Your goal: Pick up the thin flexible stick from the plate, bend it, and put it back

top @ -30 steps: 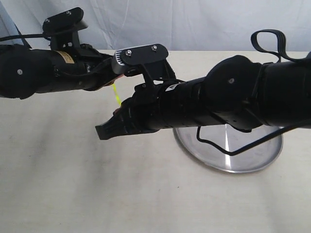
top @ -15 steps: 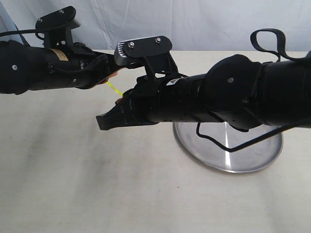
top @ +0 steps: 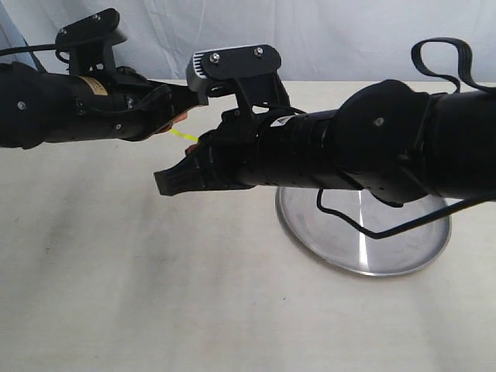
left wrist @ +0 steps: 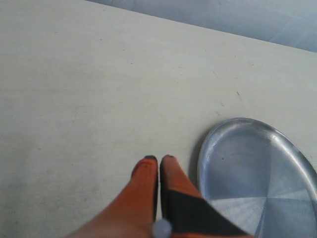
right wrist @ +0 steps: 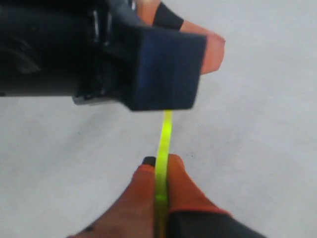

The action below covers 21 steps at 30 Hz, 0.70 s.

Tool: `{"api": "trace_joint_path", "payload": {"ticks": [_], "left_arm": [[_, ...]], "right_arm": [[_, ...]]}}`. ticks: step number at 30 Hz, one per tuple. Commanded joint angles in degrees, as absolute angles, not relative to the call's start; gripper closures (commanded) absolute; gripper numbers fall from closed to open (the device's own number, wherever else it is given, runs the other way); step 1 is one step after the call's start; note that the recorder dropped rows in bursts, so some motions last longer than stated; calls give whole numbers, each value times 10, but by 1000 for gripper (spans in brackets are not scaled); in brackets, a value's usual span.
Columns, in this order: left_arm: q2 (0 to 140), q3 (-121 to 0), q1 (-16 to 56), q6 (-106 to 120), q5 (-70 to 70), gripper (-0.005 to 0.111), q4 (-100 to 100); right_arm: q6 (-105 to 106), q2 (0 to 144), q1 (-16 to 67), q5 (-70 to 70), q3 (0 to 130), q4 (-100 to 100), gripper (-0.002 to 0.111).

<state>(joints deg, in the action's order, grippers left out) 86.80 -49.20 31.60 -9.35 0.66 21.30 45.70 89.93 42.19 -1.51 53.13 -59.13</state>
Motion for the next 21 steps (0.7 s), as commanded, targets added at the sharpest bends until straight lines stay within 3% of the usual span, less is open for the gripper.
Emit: {"api": "trace_joint_path", "payload": {"ticks": [1,11,21], "left_arm": [[867,-491,309,-89,19,107,210],[867,-491,309,-88,40,105,199],[867,-491,309,-90,29,66,208]], "right_arm": [[463,875,420,23,538,-600,109],[463,874,420,34,538,-609,109],[463,874,420,20,538,-610,109]]}}
